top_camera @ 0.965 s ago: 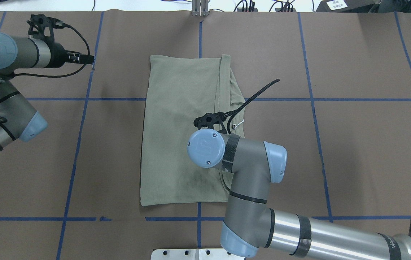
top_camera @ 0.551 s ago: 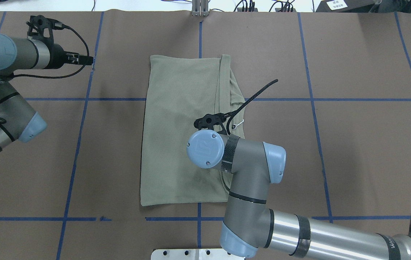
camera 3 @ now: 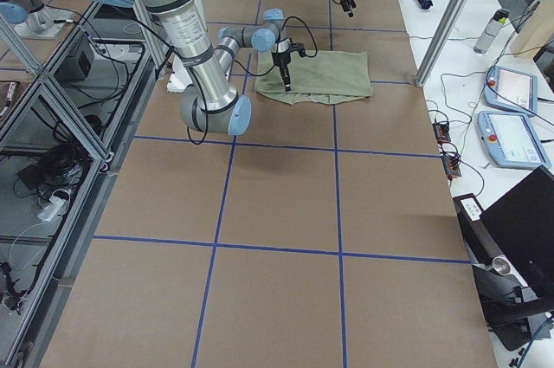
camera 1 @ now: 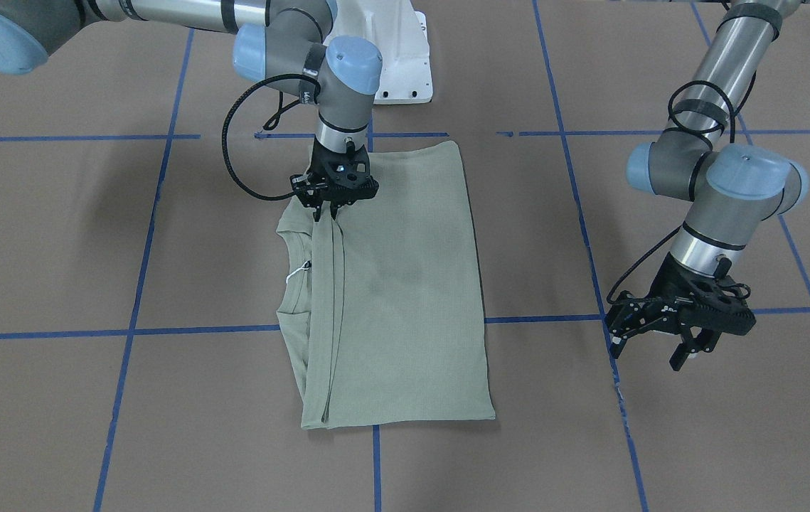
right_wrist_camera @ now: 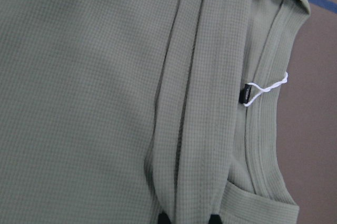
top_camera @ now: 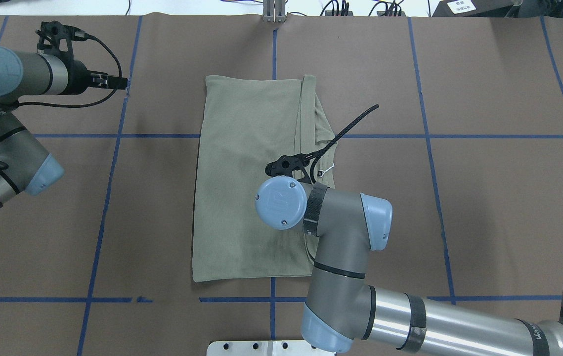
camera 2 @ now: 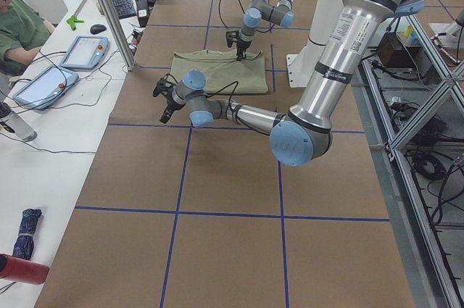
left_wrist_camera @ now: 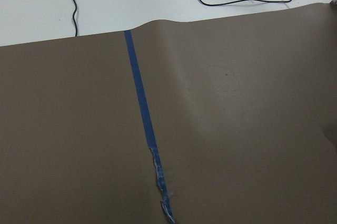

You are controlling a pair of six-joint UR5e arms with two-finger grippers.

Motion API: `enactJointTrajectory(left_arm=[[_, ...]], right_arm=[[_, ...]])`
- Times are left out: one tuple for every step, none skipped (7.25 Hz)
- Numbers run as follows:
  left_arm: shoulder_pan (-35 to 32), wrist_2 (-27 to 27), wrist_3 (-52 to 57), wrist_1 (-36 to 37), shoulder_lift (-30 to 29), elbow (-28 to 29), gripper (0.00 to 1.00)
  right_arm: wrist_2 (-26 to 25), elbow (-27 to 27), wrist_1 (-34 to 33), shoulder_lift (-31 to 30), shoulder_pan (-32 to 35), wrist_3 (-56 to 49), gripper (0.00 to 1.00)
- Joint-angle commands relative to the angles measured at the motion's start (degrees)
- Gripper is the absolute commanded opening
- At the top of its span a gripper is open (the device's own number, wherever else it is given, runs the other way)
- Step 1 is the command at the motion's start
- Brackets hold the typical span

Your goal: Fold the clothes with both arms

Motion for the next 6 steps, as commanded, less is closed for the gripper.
enactJointTrajectory(left_arm=[[0.0, 0.0, 0.0, 0.0, 0.0, 0.0, 1.00], [0.0, 0.0, 0.0, 0.0, 0.0, 0.0, 1.00], [0.0, 0.0, 0.0, 0.0, 0.0, 0.0, 1.00], [0.1, 0.0, 0.0, 0.0, 0.0, 0.0, 1.00], [0.1, 0.0, 0.0, 0.0, 0.0, -0.1, 1.00], [0.1, 0.0, 0.0, 0.0, 0.0, -0.1, 1.00]], right_arm=[[0.1, 1.5, -0.6, -0.7, 0.5, -1.1, 0.41], [0.1, 2.0, -0.9, -1.4, 0.7, -1.1, 0.42], [0.1, 3.7, -1.0, -3.0, 1.1, -1.1, 0.42], [0.0, 6.2, -1.0, -5.7, 1.2, -1.1, 0.41], [0.1, 8.8, -2.2, -7.5, 1.6, -1.1, 0.27], [-0.1, 10.5, -4.0, -8.8, 1.8, -1.1, 0.21]])
